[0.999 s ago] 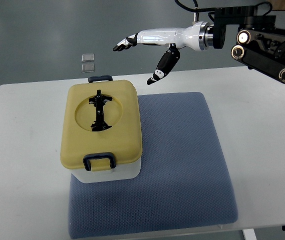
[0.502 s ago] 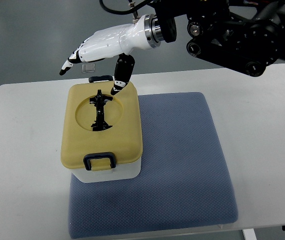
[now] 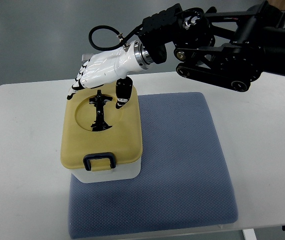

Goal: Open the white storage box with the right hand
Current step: 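Lower the right hand onto the black handle on the yellow lid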

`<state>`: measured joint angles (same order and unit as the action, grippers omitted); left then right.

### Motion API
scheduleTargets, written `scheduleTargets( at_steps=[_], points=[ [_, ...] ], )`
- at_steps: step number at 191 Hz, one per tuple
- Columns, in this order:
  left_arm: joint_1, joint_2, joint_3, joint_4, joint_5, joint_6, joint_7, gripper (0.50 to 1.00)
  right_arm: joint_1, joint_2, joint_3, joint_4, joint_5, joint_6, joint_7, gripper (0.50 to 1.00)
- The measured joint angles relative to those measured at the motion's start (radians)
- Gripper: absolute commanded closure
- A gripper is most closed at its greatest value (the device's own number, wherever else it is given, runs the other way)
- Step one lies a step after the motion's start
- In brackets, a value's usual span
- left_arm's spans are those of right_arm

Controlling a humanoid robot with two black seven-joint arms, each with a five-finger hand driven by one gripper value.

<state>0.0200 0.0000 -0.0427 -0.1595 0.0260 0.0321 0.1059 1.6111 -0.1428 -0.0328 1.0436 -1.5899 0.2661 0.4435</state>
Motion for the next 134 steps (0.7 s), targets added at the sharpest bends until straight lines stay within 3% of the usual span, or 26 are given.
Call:
scheduleTargets(
  at_steps=[72, 134],
  points=[
    [0.000, 0.000, 0.000, 0.000, 0.000, 0.000, 0.000, 0.500, -0.003, 0.029, -0.032, -0.002, -0.030, -0.063, 0.000, 0.570],
    [0.000, 0.000, 0.000, 0.000, 0.000, 0.000, 0.000, 0.500, -0.005, 0.030, -0.034, -0.007, -0.033, -0.068, -0.001, 0.585]
  ],
)
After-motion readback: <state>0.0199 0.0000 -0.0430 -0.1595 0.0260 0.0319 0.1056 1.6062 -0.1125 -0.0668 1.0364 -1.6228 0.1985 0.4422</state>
